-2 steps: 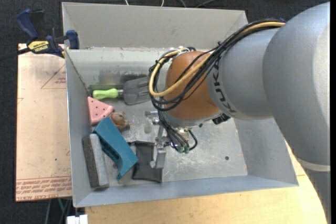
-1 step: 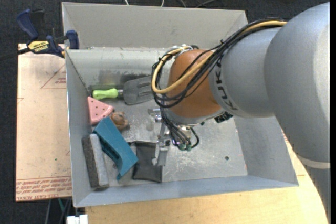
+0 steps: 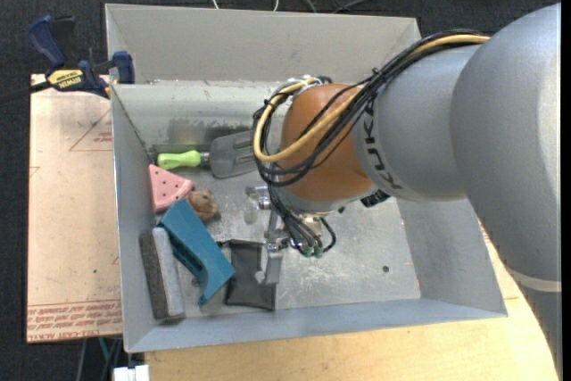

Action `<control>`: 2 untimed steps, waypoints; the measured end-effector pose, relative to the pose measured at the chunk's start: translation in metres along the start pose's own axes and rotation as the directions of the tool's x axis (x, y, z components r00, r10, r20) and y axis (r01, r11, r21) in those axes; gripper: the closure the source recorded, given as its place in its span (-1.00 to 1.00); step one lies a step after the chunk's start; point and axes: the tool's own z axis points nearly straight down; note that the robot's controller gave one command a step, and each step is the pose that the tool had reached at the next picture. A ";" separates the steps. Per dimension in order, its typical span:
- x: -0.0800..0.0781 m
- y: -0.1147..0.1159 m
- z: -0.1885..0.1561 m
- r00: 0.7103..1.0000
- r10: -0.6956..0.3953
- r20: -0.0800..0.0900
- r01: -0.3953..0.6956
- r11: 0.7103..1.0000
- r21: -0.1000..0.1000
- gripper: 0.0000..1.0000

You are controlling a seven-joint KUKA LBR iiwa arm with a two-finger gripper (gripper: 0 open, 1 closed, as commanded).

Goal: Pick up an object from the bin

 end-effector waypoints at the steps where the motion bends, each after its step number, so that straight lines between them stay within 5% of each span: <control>1: 0.004 -0.003 0.008 1.000 -0.006 0.007 0.006 1.000 -0.004 -1.00; 2: 0.011 -0.011 0.031 1.000 -0.013 0.001 0.013 1.000 -0.001 -1.00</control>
Offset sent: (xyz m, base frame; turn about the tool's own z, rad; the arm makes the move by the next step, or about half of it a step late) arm -0.0151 -0.0142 -0.0485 -0.1651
